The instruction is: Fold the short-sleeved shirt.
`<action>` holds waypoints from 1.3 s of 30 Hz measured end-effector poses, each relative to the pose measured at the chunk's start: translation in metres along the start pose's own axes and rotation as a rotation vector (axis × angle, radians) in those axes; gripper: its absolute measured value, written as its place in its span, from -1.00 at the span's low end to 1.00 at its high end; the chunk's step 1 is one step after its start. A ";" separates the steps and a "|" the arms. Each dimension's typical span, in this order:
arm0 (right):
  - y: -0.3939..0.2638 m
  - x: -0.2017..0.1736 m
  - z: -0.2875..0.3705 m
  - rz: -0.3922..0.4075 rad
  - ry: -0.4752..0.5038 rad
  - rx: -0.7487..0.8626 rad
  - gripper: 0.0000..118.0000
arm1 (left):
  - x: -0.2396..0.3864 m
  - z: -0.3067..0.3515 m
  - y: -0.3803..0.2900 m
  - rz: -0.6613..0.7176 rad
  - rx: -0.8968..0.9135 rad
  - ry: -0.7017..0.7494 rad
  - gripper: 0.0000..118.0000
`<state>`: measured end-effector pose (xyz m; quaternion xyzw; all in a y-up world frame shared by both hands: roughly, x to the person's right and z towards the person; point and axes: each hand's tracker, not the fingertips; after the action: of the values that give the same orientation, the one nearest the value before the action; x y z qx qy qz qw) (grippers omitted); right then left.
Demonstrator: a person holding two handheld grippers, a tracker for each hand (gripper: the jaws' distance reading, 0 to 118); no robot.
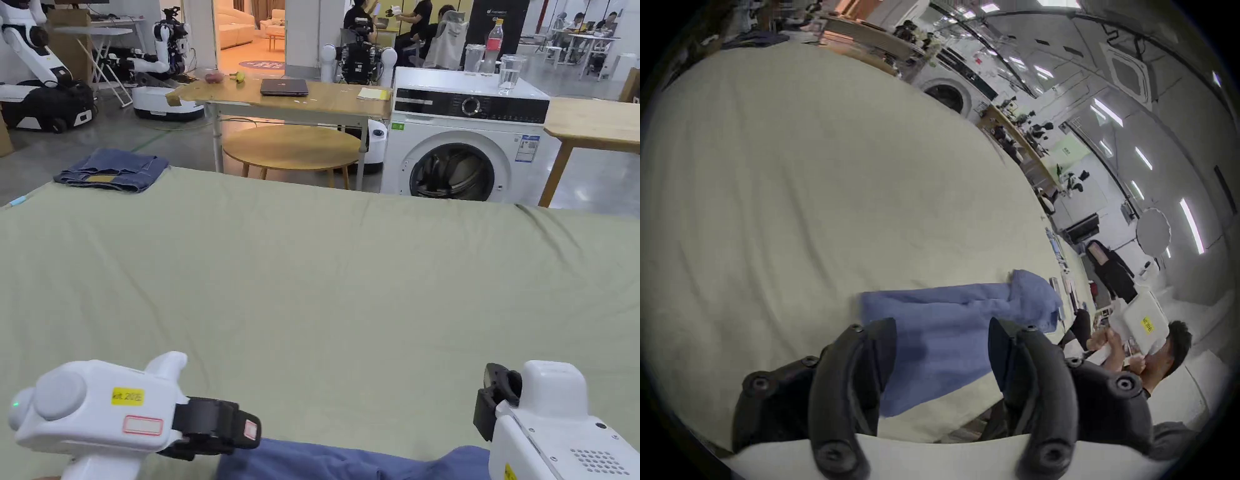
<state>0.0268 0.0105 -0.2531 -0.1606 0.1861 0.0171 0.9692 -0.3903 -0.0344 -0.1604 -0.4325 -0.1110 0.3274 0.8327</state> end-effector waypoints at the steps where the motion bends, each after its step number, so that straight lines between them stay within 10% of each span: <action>1: 0.000 -0.001 0.000 0.000 -0.002 0.008 -1.00 | -0.009 0.002 -0.002 0.015 -0.004 -0.002 0.05; 15: -0.002 -0.004 0.000 0.015 0.004 -0.012 -1.00 | -0.092 -0.062 -0.038 0.281 -0.049 -0.436 0.01; 21: -0.006 -0.003 -0.001 -0.001 0.003 -0.027 -1.00 | -0.089 -0.070 -0.042 0.267 -0.050 -0.351 -0.80; 39: 0.000 -0.005 -0.006 0.013 0.021 -0.028 -1.00 | -0.041 0.083 -0.007 0.144 0.159 -0.025 -0.85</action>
<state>0.0203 0.0091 -0.2564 -0.1731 0.1971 0.0241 0.9647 -0.4574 -0.0101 -0.1006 -0.3677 -0.0635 0.3994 0.8375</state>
